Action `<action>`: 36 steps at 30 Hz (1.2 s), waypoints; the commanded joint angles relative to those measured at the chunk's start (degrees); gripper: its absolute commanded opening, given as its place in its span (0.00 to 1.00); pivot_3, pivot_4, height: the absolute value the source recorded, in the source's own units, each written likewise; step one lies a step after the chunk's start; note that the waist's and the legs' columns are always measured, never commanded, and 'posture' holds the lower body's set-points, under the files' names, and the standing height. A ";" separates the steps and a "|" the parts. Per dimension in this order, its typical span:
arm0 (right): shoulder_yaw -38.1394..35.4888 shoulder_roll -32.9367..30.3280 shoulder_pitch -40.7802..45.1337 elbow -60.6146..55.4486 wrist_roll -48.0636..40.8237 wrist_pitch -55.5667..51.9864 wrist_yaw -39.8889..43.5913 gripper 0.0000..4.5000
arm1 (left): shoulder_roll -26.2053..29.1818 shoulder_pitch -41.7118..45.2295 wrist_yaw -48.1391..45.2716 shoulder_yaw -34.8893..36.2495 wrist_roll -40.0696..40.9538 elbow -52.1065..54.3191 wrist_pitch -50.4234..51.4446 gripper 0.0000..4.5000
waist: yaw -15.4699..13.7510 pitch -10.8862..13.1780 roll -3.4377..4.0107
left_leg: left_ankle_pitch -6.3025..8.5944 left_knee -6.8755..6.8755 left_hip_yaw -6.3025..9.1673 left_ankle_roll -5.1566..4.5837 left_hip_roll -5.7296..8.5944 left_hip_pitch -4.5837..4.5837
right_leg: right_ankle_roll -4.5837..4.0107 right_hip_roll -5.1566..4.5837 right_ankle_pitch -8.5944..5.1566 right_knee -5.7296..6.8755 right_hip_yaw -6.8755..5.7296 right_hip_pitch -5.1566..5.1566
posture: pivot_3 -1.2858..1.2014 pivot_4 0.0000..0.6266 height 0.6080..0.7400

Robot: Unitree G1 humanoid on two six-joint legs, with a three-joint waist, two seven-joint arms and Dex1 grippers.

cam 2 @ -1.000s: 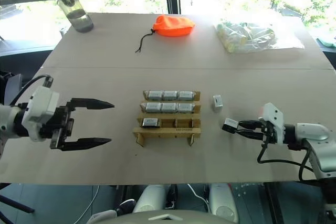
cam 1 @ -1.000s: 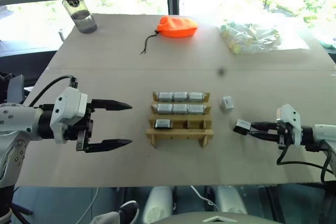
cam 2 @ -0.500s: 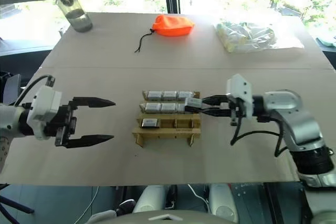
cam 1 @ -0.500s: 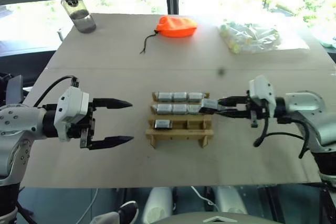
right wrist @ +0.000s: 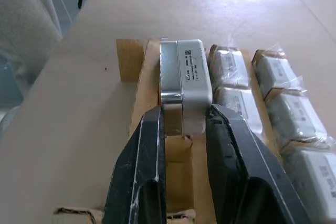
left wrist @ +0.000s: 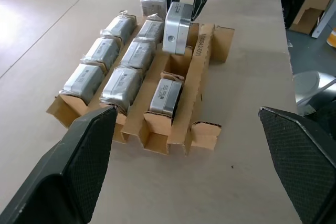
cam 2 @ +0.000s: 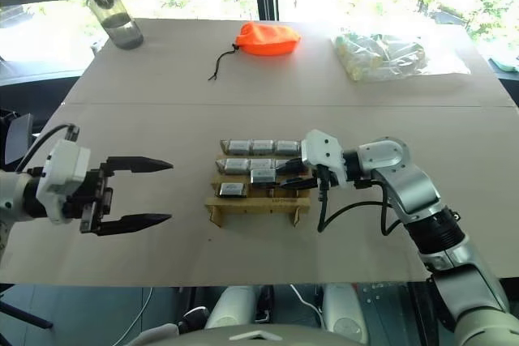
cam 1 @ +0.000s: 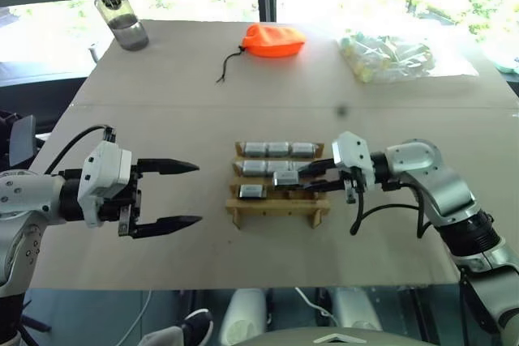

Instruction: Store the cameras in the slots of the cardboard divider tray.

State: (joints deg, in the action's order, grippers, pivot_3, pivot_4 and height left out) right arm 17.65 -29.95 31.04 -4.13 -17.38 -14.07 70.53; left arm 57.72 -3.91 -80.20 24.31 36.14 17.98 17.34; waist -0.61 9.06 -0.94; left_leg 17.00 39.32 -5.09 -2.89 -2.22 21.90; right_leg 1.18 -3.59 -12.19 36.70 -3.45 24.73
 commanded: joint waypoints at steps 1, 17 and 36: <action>-0.05 1.26 1.11 0.40 0.66 2.44 -0.07 0.11 | -0.03 -0.24 0.30 1.96 0.14 0.96 -1.31 1.00 | 0.00 0.00 0.00 | 0.00 0.00 0.00 0.00 0.00 0.00 | 0.00 0.00 0.00 0.00 0.00 0.00 | 0.52 0.24 1.00; 2.19 2.52 0.68 1.48 3.04 2.00 0.49 0.11 | 0.17 0.20 0.78 0.90 0.25 0.88 -1.47 1.00 | -0.15 0.01 0.02 | 0.00 0.00 0.03 0.00 0.00 0.03 | 0.00 -0.02 0.00 -0.01 -0.03 0.00 | 0.52 0.24 1.00; 2.59 3.51 -0.38 -5.65 1.18 -10.38 -3.71 0.64 | 0.26 1.69 0.82 -0.29 0.08 -0.28 -1.86 1.00 | 0.08 0.02 0.03 | 0.00 -0.02 0.02 0.01 0.00 0.02 | 0.00 -0.02 0.00 0.00 -0.03 0.00 | 0.52 0.24 1.00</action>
State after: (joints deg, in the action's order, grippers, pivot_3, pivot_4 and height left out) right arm 22.38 -26.44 30.08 -6.03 -14.06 -23.60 66.97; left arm 57.47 -2.96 -79.15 23.98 35.99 17.28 15.88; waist -0.53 9.08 -0.91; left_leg 17.00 39.30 -5.07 -2.89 -2.22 21.92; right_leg 1.17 -3.61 -12.19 36.69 -3.48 24.73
